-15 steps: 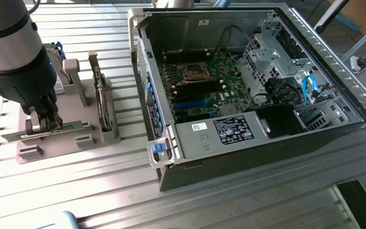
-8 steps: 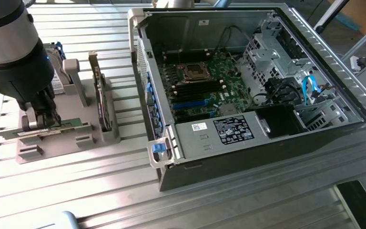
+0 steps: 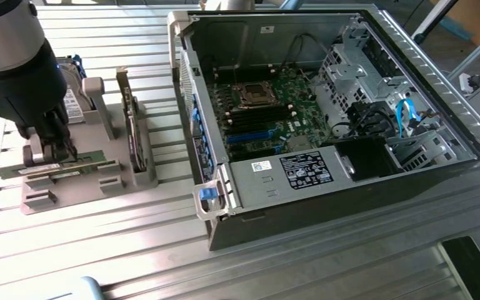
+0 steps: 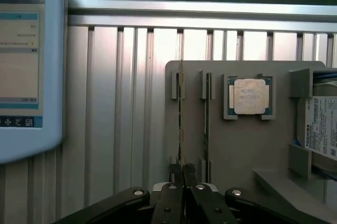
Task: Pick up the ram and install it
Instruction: 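Pick up the ram and move it above insertion slot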
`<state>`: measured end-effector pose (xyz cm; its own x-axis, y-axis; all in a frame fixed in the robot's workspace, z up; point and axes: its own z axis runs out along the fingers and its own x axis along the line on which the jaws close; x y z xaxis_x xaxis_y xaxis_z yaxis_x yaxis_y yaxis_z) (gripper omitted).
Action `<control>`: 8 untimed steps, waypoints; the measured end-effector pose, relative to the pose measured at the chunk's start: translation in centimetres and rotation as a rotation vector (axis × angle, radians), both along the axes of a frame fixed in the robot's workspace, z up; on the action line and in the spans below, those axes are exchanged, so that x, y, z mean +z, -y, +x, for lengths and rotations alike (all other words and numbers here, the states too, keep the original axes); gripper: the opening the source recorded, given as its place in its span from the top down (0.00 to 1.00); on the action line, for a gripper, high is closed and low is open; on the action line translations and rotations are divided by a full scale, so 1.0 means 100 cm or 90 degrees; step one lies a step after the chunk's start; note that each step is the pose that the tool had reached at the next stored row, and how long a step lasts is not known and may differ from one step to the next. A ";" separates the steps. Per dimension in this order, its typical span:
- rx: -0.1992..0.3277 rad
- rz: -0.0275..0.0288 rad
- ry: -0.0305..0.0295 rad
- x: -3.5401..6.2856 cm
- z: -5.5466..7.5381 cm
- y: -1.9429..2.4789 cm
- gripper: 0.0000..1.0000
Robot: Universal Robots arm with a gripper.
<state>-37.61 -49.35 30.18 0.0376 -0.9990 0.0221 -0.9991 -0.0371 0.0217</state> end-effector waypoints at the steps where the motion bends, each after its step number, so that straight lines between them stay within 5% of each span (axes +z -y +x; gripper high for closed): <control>1: 0.000 0.0000 0.0000 0.0024 0.000 0.0000 0.88; 8: 0.000 0.0000 0.0000 0.0147 0.000 -0.0001 0.88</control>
<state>-37.61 -49.34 31.65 0.0374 -0.9991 0.0221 -0.9991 -0.0370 0.0217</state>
